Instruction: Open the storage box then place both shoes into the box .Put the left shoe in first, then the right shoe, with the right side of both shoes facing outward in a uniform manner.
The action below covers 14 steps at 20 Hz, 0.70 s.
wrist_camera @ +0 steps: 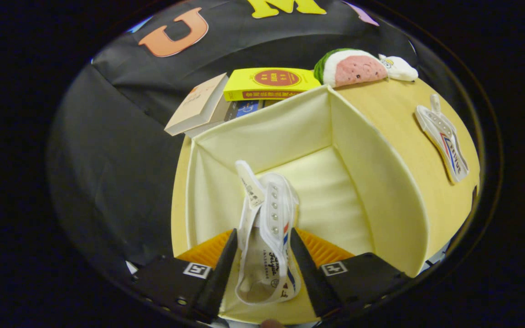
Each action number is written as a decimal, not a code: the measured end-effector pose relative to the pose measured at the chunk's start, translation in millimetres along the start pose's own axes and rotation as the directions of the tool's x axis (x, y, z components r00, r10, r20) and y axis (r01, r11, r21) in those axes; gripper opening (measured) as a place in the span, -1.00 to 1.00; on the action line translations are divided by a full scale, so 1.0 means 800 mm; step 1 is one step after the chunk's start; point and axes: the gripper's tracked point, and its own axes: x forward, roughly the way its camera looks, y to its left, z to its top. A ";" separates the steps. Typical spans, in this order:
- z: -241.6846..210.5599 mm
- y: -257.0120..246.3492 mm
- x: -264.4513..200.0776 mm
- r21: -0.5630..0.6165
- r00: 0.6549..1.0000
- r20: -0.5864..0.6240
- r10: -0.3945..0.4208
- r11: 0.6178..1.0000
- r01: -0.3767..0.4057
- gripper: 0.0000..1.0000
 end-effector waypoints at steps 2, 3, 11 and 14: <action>0.003 -0.004 -0.017 -0.034 1.000 0.018 0.009 0.999 -0.008 0.74; 0.007 -0.006 -0.027 -0.058 0.999 0.035 0.015 0.998 -0.013 0.80; 0.068 -0.045 -0.143 -0.308 0.958 0.279 0.070 0.951 0.020 0.93; 0.099 -0.081 -0.196 -0.350 0.922 0.380 0.080 0.934 0.064 0.93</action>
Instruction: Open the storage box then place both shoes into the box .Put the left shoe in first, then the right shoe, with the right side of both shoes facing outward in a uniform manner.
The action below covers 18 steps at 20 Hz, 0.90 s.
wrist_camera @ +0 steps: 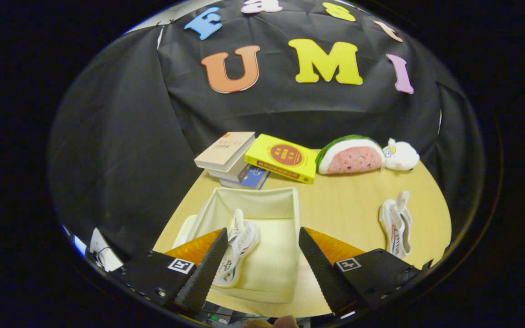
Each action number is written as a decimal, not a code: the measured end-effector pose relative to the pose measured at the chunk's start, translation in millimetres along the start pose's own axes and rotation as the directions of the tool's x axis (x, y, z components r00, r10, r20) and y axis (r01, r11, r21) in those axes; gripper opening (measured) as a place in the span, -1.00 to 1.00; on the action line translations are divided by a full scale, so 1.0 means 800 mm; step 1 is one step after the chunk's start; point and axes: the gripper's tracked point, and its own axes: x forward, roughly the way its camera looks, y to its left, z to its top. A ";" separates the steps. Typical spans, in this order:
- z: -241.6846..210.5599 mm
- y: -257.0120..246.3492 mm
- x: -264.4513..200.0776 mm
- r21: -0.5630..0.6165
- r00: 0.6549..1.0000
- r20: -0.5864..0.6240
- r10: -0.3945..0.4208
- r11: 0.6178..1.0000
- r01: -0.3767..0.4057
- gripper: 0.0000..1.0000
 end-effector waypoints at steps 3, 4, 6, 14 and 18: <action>0.017 -0.071 -0.035 -0.046 0.997 0.069 -0.043 0.998 0.046 0.93; 0.016 -0.101 -0.048 -0.054 0.995 0.078 -0.064 0.996 0.068 0.93; 0.008 -0.153 -0.064 -0.061 0.992 0.085 -0.093 0.993 0.098 0.93; -0.086 -0.370 -0.043 -0.045 0.967 -0.076 -0.243 0.970 0.240 0.93; -0.123 -0.432 0.010 -0.015 0.953 -0.169 -0.251 0.968 0.252 0.93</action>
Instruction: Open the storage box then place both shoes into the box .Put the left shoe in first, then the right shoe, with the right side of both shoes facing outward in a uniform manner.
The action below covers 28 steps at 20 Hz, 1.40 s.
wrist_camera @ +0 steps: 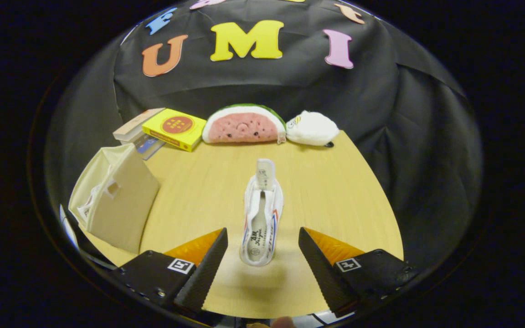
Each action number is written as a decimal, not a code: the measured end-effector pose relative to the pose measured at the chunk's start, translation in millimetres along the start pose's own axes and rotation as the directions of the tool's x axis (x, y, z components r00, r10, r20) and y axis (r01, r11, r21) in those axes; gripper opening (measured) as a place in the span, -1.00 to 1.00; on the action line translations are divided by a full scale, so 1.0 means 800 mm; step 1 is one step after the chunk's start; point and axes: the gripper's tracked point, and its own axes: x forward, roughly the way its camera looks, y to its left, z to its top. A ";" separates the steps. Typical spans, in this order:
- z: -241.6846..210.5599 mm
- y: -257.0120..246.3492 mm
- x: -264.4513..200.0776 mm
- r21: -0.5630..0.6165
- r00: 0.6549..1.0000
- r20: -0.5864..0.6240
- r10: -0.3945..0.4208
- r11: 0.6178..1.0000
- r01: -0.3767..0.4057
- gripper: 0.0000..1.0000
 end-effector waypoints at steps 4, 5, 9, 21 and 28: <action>-0.017 -0.018 0.066 0.015 0.996 -0.084 0.011 1.000 -0.010 0.93; -0.019 -0.019 0.079 0.019 0.995 -0.097 0.016 1.000 -0.014 0.93; -0.025 -0.019 0.119 0.058 0.987 -0.158 0.032 0.998 -0.023 0.93; -0.009 -0.001 0.160 0.135 0.978 -0.182 0.098 0.988 -0.074 -0.14; -0.008 -0.014 0.153 0.317 0.971 -0.225 0.076 0.948 -0.001 -0.98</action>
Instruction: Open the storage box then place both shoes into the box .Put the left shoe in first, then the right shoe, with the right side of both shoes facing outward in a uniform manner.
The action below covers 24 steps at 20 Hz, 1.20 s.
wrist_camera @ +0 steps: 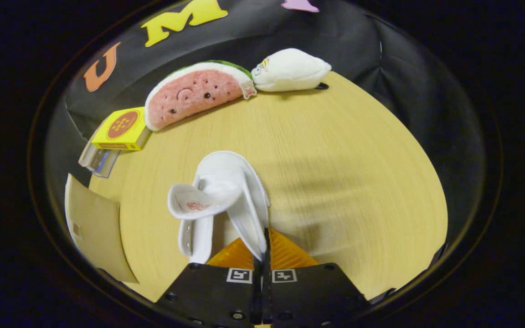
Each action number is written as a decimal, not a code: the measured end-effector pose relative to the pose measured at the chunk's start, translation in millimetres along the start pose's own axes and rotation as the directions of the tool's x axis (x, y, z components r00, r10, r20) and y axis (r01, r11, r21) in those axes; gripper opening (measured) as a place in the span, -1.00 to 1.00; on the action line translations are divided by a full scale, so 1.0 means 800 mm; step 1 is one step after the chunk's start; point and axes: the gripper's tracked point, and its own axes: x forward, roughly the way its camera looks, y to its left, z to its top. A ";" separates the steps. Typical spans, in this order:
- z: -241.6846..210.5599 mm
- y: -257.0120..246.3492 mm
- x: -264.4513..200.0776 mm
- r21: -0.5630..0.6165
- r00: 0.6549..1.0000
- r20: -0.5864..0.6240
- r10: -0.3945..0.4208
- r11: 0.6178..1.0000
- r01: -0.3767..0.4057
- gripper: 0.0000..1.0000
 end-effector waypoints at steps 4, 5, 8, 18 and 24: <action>-0.016 0.018 -0.025 0.082 0.999 -0.021 0.032 0.996 -0.030 -1.00; -0.017 0.026 -0.033 0.094 0.999 -0.017 0.035 0.995 -0.034 -1.00; -0.018 0.059 -0.070 0.125 0.999 -0.001 0.053 0.991 -0.052 -1.00; -0.057 0.242 -0.208 0.122 0.991 0.052 0.122 0.984 -0.127 -1.00; -0.079 0.379 -0.246 0.091 0.981 0.082 0.173 0.979 -0.181 -1.00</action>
